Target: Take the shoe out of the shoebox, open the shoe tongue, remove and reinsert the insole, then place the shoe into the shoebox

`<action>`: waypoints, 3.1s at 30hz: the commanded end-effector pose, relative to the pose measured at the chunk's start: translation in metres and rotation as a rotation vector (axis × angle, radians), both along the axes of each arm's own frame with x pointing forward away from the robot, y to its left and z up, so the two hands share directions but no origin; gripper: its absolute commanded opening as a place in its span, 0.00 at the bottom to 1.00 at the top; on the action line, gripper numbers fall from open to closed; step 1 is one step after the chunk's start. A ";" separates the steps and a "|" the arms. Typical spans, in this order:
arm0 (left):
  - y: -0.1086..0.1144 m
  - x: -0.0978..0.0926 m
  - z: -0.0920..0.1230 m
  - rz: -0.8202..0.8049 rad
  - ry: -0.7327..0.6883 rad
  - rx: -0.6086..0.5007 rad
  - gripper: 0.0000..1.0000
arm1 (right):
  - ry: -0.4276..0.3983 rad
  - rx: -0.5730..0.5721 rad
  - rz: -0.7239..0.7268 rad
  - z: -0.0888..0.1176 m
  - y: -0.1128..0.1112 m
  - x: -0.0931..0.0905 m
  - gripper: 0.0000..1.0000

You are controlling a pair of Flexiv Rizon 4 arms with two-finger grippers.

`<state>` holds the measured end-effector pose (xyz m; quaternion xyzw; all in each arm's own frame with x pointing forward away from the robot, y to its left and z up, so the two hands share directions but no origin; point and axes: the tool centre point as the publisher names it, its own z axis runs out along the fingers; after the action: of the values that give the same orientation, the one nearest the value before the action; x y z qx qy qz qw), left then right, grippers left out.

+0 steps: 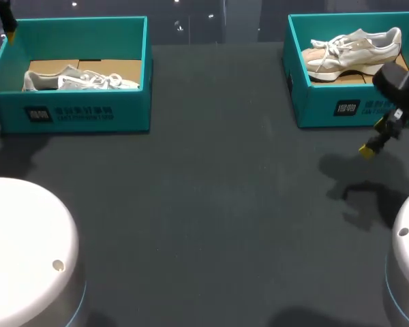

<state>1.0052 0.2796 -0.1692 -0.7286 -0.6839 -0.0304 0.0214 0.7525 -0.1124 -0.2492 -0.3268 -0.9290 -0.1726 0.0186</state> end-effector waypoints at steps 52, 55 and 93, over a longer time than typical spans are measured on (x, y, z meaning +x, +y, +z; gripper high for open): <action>0.000 -0.001 0.000 -0.001 -0.001 0.001 1.00 | 0.208 -0.133 -0.641 0.066 -0.113 0.188 1.00; 0.000 -0.001 0.000 -0.001 -0.001 0.001 1.00 | 0.197 -0.159 -0.648 0.070 -0.117 0.203 1.00; 0.000 -0.001 0.000 -0.001 -0.001 0.001 1.00 | 0.019 -0.340 -0.725 0.060 -0.160 0.311 1.00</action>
<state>1.0050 0.2795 -0.1691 -0.7287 -0.6839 -0.0301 0.0214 1.0432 -0.2694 -0.1814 -0.6316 -0.7683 -0.0183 -0.1021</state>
